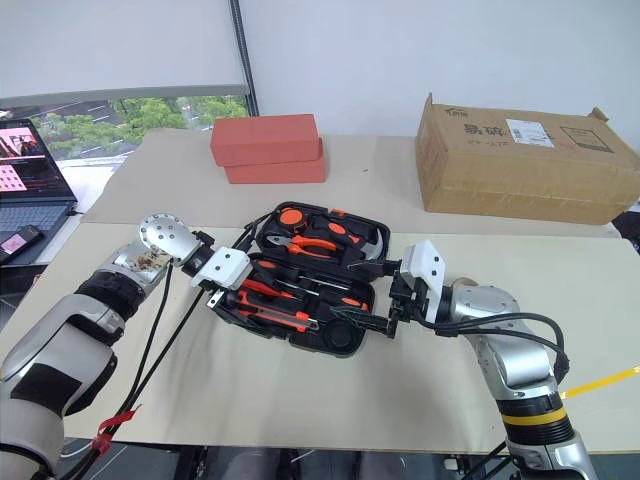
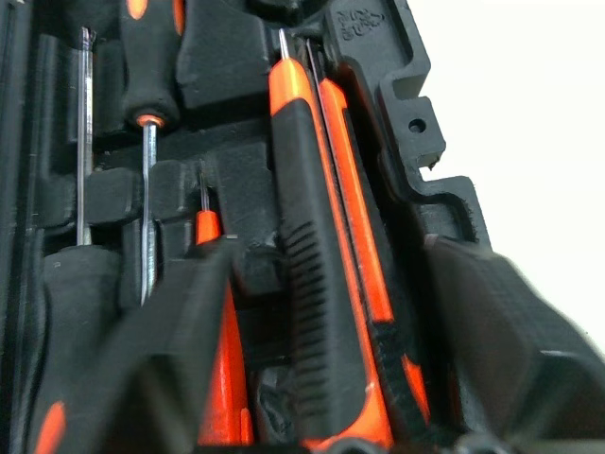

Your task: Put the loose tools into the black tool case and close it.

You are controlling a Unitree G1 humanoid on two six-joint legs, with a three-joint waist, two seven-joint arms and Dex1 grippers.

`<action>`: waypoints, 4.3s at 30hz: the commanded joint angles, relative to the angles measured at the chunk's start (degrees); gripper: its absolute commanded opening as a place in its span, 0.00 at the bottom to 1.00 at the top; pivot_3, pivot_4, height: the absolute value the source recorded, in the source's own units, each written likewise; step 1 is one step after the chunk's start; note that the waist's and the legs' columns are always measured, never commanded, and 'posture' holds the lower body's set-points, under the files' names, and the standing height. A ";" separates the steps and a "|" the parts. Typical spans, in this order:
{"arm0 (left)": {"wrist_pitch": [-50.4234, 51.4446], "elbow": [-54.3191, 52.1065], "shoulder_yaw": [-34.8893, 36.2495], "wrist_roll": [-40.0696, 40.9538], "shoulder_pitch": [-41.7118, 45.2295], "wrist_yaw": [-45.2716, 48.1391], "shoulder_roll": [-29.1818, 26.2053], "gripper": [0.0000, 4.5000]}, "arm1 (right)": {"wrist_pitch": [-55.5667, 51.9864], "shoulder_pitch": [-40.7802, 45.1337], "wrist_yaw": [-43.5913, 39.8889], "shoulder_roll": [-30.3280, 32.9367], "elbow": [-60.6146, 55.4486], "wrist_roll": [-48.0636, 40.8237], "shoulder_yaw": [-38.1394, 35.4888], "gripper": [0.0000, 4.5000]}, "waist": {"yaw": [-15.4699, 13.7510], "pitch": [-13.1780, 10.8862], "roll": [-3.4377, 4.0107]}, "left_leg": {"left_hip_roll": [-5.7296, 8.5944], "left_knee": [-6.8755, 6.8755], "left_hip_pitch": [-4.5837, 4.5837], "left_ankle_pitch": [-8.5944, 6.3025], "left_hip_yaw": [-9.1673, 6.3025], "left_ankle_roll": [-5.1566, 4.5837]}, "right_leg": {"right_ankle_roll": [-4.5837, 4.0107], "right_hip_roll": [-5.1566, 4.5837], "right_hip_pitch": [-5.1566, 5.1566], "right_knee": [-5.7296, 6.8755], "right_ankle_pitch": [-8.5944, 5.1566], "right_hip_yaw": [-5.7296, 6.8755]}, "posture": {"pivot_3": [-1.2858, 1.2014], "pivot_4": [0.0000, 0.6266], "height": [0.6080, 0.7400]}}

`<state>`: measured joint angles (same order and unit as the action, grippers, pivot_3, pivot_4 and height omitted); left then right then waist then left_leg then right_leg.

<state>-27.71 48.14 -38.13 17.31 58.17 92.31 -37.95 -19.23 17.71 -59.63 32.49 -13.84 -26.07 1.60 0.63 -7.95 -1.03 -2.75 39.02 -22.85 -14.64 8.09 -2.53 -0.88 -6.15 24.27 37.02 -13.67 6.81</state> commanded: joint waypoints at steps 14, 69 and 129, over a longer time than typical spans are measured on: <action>11.61 -9.19 17.08 6.12 -4.07 -3.72 3.32 0.50 | 1.70 0.79 -0.18 -0.25 -0.14 0.06 0.32 1.00 | 0.02 0.00 0.01 | 0.02 0.02 0.01 0.17 0.00 0.29 | 0.02 0.00 -0.03 0.01 -0.01 -0.01 | 0.52 0.24 0.78; 56.07 -56.71 24.73 -8.29 -46.73 -56.63 11.76 0.01 | 1.64 0.18 0.93 -0.13 -0.69 0.32 1.31 1.00 | -1.47 0.66 0.60 | -0.06 -0.15 1.18 -0.16 -0.05 -0.13 | 0.22 -0.40 -1.05 -0.03 -0.14 -0.36 | 0.52 0.24 0.78; 63.77 -68.86 36.37 18.60 -26.66 -23.72 -7.40 1.00 | -5.01 -1.03 12.44 15.22 24.01 15.22 -7.58 0.01 | -1.17 0.38 0.43 | 0.02 -0.15 0.06 0.14 -0.03 0.35 | 0.52 -0.13 -0.15 -0.21 -0.29 -0.10 | 0.52 0.24 0.78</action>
<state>36.18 -19.37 -3.43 34.90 31.26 68.38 -44.75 -23.50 15.97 -47.51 47.22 10.57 -11.30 -5.34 -0.54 -7.57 -0.59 -2.73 38.88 -22.78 -14.51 8.06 -2.17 -0.36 -6.28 24.11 36.82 -13.96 6.71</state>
